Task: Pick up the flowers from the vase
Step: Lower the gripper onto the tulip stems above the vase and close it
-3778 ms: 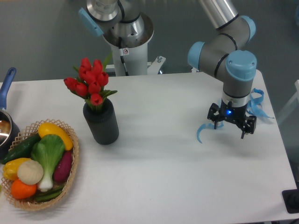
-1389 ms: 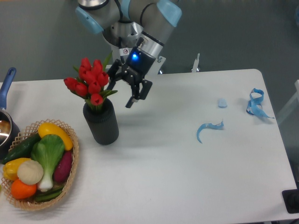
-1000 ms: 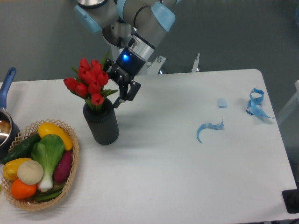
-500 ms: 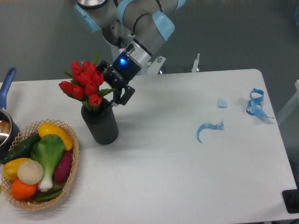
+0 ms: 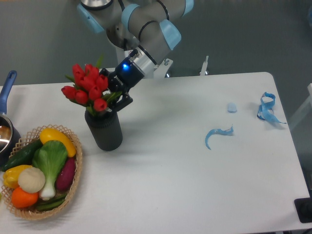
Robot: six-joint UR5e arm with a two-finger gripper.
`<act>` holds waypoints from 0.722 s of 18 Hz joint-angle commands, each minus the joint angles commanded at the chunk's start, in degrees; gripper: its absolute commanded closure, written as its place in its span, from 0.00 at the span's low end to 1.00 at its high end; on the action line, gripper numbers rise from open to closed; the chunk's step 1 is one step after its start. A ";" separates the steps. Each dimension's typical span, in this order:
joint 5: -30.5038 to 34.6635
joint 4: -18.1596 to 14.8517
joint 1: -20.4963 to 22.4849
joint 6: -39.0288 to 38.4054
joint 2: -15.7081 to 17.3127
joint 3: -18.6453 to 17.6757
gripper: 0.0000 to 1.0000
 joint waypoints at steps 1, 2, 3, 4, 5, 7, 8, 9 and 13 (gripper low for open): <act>0.00 0.00 0.26 0.00 0.00 0.00 0.97; -0.09 0.00 0.27 -0.09 0.26 0.00 0.97; -0.17 0.00 0.27 -0.44 0.79 -0.09 0.97; -0.52 0.00 0.35 -0.79 1.14 0.00 0.97; -1.14 -0.09 0.35 -0.79 1.32 0.00 0.97; -1.84 -0.09 0.35 -0.97 1.67 0.17 0.97; -1.85 -0.09 0.44 -1.05 2.02 0.09 0.97; -1.93 -0.09 0.44 -1.49 2.37 0.09 0.97; -3.25 -0.09 0.62 -3.51 4.13 0.44 0.97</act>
